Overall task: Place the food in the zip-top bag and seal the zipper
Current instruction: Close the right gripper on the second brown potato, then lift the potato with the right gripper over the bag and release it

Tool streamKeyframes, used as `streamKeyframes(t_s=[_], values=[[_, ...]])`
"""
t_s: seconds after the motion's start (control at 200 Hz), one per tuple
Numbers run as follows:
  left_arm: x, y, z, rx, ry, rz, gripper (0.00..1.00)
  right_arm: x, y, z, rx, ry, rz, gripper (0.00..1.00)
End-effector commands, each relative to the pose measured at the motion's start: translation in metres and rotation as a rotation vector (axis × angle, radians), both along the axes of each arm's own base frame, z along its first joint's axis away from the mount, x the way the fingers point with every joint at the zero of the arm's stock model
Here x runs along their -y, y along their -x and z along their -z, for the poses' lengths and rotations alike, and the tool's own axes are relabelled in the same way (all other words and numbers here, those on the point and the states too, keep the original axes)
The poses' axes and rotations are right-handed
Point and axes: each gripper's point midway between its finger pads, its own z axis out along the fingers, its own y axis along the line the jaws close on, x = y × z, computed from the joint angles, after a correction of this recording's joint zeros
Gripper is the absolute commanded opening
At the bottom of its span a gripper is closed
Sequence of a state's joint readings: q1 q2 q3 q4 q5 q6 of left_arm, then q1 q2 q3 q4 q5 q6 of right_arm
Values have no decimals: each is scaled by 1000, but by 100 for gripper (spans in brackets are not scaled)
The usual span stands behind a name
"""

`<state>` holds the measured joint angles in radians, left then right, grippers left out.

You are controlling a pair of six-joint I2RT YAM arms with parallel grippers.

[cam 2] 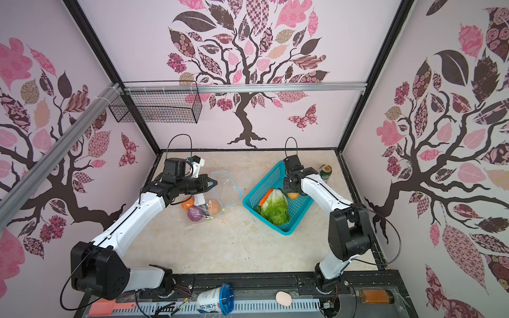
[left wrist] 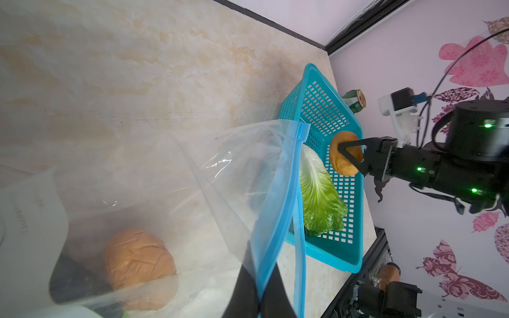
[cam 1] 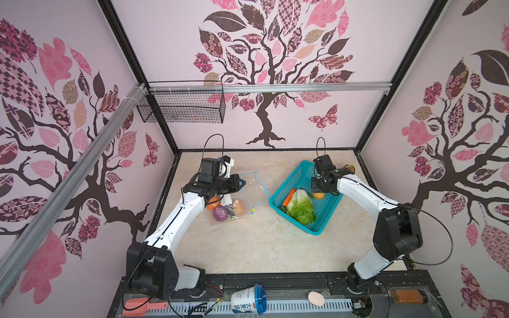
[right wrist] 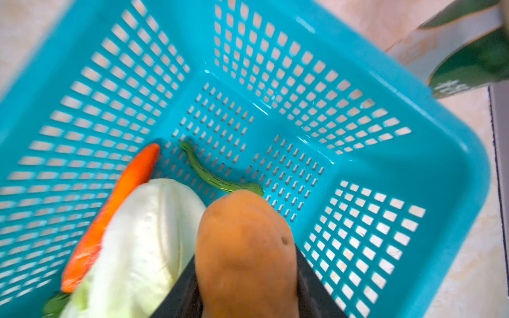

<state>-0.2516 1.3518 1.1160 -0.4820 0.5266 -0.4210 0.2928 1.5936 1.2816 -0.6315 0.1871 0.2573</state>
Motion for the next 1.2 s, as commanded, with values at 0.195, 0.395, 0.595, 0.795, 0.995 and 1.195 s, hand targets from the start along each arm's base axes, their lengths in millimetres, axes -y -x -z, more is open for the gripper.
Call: streamKeyframes(t_s=[0.195,0.395,0.595,0.795,0.995,1.195], values=[[1,5,-3,16,1,10,0,-90,-2,-105,292,-420,-247,43],[1,5,-3,17,3,10,0,-169,12,-150,373,-653,-436,41],[0,6,-6,26,1,8,0,-232,31,-166,386,-814,-600,40],[-1,6,-8,34,-1,8,0,-273,52,-146,358,-851,-700,40],[0,7,-10,37,4,11,0,-290,50,-98,357,-732,-717,39],[0,7,-8,32,4,11,0,-300,44,-56,320,-657,-702,39]])
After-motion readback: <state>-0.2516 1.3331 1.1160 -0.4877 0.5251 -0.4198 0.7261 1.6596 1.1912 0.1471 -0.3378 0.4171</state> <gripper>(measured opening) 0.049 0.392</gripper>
